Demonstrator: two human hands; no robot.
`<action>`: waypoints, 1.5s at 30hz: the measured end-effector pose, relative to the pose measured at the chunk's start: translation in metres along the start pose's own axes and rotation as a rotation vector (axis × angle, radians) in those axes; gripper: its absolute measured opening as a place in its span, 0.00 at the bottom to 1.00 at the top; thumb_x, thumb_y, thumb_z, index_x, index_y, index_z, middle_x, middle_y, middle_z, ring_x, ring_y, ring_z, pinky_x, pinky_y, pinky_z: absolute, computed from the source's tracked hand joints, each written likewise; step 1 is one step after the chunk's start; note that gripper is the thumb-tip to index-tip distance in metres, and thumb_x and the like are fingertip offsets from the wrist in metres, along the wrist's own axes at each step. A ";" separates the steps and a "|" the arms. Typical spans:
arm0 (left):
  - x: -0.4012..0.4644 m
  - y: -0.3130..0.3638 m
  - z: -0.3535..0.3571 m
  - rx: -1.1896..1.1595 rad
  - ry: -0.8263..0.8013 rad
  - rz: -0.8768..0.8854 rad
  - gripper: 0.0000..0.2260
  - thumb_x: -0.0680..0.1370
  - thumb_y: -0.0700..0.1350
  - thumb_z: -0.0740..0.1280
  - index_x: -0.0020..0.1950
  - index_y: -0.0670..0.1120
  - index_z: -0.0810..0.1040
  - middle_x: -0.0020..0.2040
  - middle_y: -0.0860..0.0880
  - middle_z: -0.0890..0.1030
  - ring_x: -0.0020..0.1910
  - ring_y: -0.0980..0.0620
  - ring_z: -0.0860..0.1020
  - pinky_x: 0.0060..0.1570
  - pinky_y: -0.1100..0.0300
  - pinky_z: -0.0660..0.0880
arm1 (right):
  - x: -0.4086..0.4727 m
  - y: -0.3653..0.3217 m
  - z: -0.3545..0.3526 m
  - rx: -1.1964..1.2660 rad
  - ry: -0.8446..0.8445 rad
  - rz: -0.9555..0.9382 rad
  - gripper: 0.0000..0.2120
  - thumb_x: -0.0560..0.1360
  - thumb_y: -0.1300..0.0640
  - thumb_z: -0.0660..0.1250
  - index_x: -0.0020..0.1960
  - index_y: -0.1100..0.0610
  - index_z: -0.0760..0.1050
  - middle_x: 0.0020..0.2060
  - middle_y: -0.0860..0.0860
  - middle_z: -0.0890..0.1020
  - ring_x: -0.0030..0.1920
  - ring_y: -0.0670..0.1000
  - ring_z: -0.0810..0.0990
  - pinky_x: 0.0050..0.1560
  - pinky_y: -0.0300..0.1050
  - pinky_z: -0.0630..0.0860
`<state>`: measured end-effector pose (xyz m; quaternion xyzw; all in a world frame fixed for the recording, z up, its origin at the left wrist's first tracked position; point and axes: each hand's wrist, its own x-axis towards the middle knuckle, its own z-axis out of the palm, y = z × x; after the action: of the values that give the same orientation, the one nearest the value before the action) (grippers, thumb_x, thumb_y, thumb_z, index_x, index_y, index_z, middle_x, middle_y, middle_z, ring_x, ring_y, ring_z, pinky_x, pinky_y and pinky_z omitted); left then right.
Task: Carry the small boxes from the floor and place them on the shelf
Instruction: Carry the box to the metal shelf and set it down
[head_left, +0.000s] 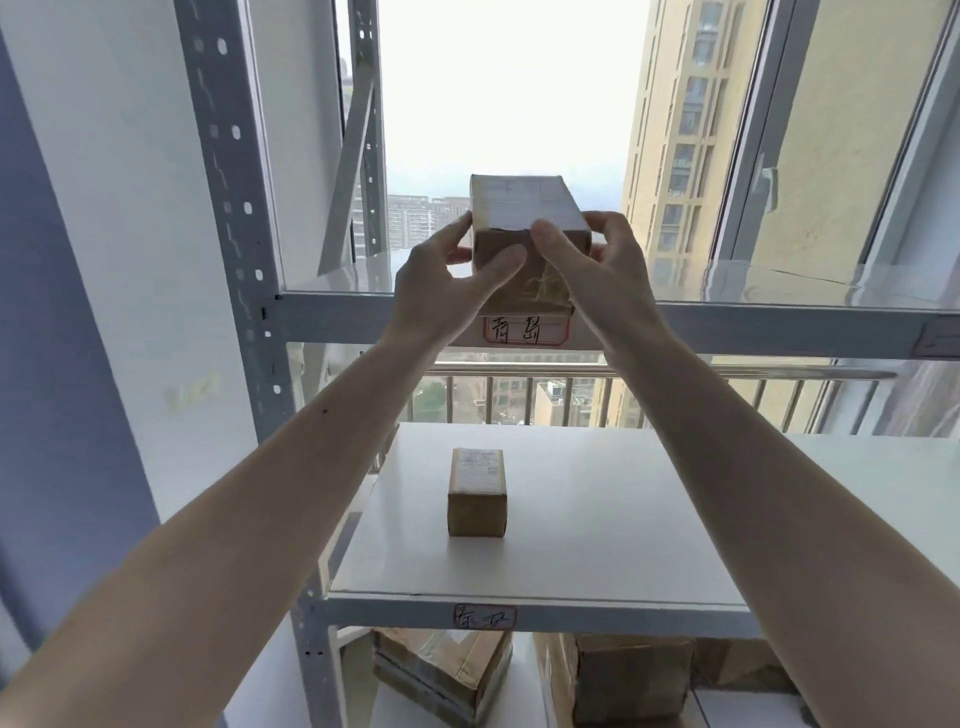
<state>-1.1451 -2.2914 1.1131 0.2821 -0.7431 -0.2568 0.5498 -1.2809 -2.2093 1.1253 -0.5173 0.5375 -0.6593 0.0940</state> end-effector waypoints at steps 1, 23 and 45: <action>0.004 0.000 -0.001 0.008 -0.020 -0.001 0.32 0.70 0.63 0.71 0.70 0.51 0.75 0.55 0.53 0.84 0.55 0.57 0.80 0.57 0.49 0.79 | 0.004 0.001 0.001 -0.022 0.004 0.003 0.25 0.73 0.40 0.70 0.63 0.51 0.68 0.48 0.47 0.82 0.47 0.47 0.84 0.50 0.49 0.83; 0.040 0.007 -0.031 0.187 -0.157 0.074 0.45 0.64 0.54 0.81 0.77 0.50 0.65 0.65 0.48 0.78 0.58 0.52 0.79 0.52 0.63 0.77 | 0.035 0.001 -0.021 -0.461 -0.098 -0.184 0.36 0.70 0.43 0.74 0.74 0.49 0.64 0.65 0.50 0.76 0.58 0.47 0.75 0.56 0.44 0.72; 0.087 -0.021 -0.004 0.305 -0.061 0.132 0.32 0.63 0.49 0.81 0.66 0.45 0.79 0.61 0.50 0.83 0.58 0.54 0.81 0.61 0.50 0.76 | 0.085 0.024 -0.001 -0.484 -0.082 -0.224 0.27 0.70 0.51 0.75 0.66 0.54 0.73 0.50 0.46 0.79 0.51 0.46 0.79 0.40 0.36 0.69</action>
<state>-1.1587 -2.3679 1.1581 0.3051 -0.8067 -0.1128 0.4933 -1.3308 -2.2765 1.1554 -0.6072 0.6146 -0.4964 -0.0842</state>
